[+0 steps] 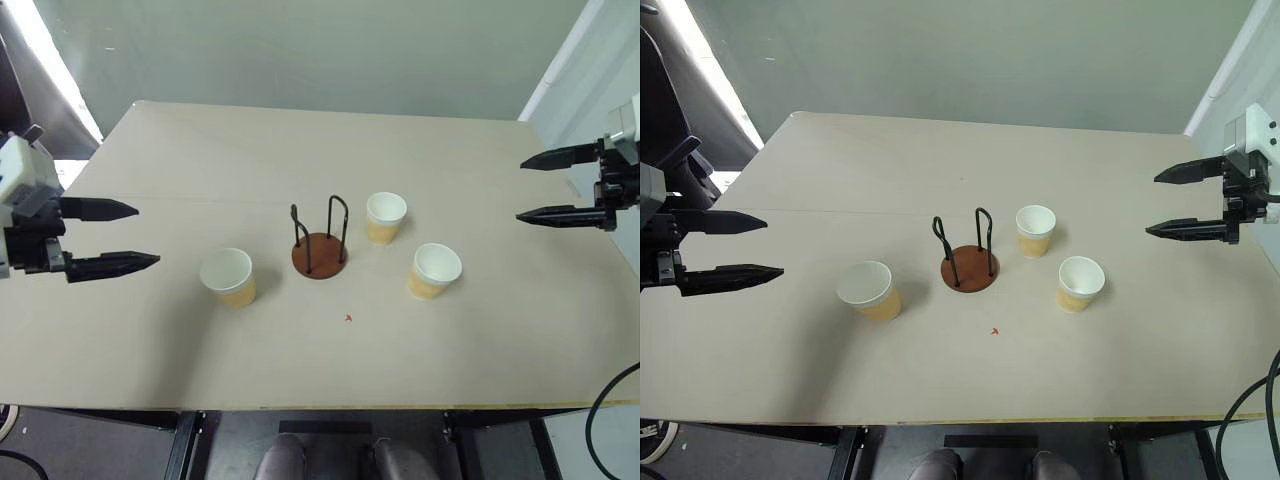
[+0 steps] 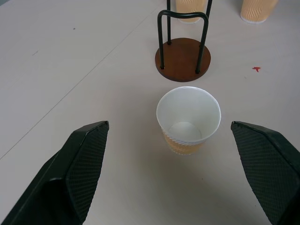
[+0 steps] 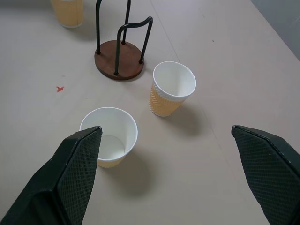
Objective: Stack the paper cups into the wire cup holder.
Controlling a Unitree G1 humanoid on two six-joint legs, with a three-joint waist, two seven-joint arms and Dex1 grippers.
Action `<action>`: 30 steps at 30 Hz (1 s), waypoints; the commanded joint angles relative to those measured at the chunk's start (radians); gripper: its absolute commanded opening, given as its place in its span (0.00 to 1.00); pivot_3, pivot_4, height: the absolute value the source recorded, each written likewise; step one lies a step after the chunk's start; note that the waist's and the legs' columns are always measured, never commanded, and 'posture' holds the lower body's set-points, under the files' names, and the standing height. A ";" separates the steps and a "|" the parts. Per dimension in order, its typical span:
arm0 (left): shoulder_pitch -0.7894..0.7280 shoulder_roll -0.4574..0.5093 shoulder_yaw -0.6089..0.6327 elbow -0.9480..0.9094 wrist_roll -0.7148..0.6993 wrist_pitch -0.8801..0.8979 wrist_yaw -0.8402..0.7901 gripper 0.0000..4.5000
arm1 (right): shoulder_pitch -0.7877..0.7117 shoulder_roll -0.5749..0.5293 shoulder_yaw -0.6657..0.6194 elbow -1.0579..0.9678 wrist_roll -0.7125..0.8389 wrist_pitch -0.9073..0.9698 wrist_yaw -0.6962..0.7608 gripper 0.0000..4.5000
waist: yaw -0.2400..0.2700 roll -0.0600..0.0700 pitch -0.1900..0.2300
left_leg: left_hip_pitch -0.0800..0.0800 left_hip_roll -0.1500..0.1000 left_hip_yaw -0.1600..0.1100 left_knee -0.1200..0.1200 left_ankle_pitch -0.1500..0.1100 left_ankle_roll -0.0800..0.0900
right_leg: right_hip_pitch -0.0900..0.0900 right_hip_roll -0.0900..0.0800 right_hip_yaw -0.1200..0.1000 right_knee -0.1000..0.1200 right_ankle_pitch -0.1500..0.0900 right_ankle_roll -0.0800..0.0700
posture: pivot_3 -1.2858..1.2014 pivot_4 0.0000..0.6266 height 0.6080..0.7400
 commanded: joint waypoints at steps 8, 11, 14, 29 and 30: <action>-0.076 0.008 0.037 0.045 0.002 -0.022 0.025 0.99 | -0.044 0.014 -0.058 -0.032 0.035 0.058 -0.047 1.00 | 0.000 0.000 0.000 | 0.000 0.000 0.000 0.000 0.000 0.000 | 0.000 0.000 0.000 0.000 0.000 0.000 | 0.52 0.24 1.00; -0.062 -0.033 -0.010 -0.003 0.001 -0.021 0.043 0.99 | -0.061 0.148 -0.044 -0.138 0.065 0.209 -0.201 1.00 | -0.010 0.001 -0.001 | 0.002 0.001 0.001 0.000 0.000 0.000 | 0.000 0.000 0.001 0.000 0.000 0.000 | 0.52 0.24 1.00; -0.052 -0.072 -0.038 -0.052 0.011 -0.014 0.082 0.99 | -0.024 0.272 -0.005 -0.273 0.037 0.327 -0.369 1.00 | -0.017 0.001 0.000 | 0.005 0.003 0.002 0.000 0.000 0.000 | 0.001 0.002 0.002 0.001 0.001 -0.001 | 0.52 0.24 1.00; 0.014 -0.129 -0.003 -0.173 -0.032 0.041 0.143 0.99 | -0.071 0.662 -0.015 -0.569 0.166 1.028 -0.868 1.00 | -0.011 0.001 -0.001 | -0.003 0.003 0.001 -0.001 0.001 -0.003 | -0.008 0.003 0.002 0.000 0.001 -0.001 | 0.52 0.24 1.00; 0.013 -0.133 -0.007 -0.178 -0.036 0.041 0.144 0.99 | -0.075 0.699 -0.017 -0.558 0.157 1.052 -0.911 1.00 | -0.011 0.001 -0.001 | -0.002 0.003 0.001 -0.001 0.001 -0.003 | -0.008 0.003 0.002 0.001 0.001 -0.001 | 0.52 0.24 1.00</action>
